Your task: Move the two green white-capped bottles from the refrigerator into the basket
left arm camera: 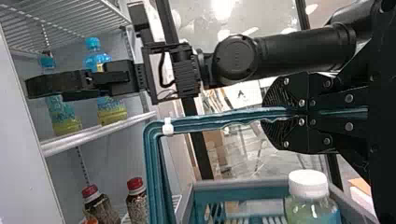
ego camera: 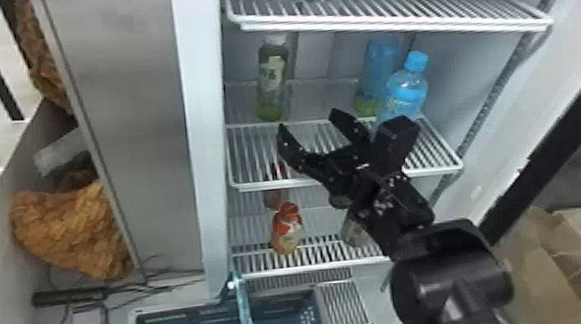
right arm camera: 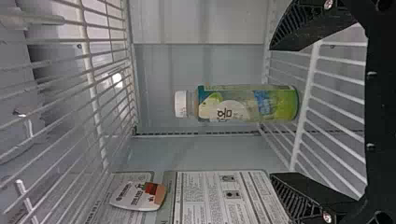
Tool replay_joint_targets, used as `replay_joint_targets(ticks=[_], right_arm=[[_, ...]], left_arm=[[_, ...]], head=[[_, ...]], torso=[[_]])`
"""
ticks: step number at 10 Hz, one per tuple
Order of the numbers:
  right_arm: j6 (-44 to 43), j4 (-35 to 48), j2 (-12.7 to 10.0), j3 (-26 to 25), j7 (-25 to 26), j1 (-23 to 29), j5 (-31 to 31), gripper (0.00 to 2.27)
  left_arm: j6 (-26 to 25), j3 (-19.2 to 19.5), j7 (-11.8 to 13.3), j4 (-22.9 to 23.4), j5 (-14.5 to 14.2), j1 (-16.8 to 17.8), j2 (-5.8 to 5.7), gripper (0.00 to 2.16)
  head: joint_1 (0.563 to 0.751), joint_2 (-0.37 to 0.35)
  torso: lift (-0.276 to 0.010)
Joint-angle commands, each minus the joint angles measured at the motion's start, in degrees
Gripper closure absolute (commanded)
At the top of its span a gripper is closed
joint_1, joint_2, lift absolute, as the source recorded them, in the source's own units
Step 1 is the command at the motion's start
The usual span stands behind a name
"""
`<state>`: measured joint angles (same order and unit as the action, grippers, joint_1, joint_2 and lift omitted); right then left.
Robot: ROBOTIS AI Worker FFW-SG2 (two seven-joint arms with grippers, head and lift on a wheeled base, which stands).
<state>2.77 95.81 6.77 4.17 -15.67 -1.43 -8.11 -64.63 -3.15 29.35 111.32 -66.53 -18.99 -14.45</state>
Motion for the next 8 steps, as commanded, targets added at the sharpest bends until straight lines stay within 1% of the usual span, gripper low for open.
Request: replay_joint_targets(ticks=[1,3,8], right_arm=[[-0.1,-1.9,0.0,1.7,1.2,-2.5,1.1,0.07],[0.0,-4.5,0.0,3.7,2.9,-5.6,1.6,0.07],[0.0,-11.4,-0.7,5.8,7.6,-11.4,2.9,0.06]], left_arm=[[-0.1,0.0,0.0,0.0,-0.1,0.2,-0.05,1.18],[0.1,-0.2,0.0,0.0,-0.1,0.2,-0.05,1.18],[0.1,-0.2,0.0,0.0,-0.1,0.3,-0.05,1.18]], head=[[0.695,-0.212],[0.695,-0.194],[0.695,-0.176]], torso=[[-0.004],[-0.004],[-0.004]])
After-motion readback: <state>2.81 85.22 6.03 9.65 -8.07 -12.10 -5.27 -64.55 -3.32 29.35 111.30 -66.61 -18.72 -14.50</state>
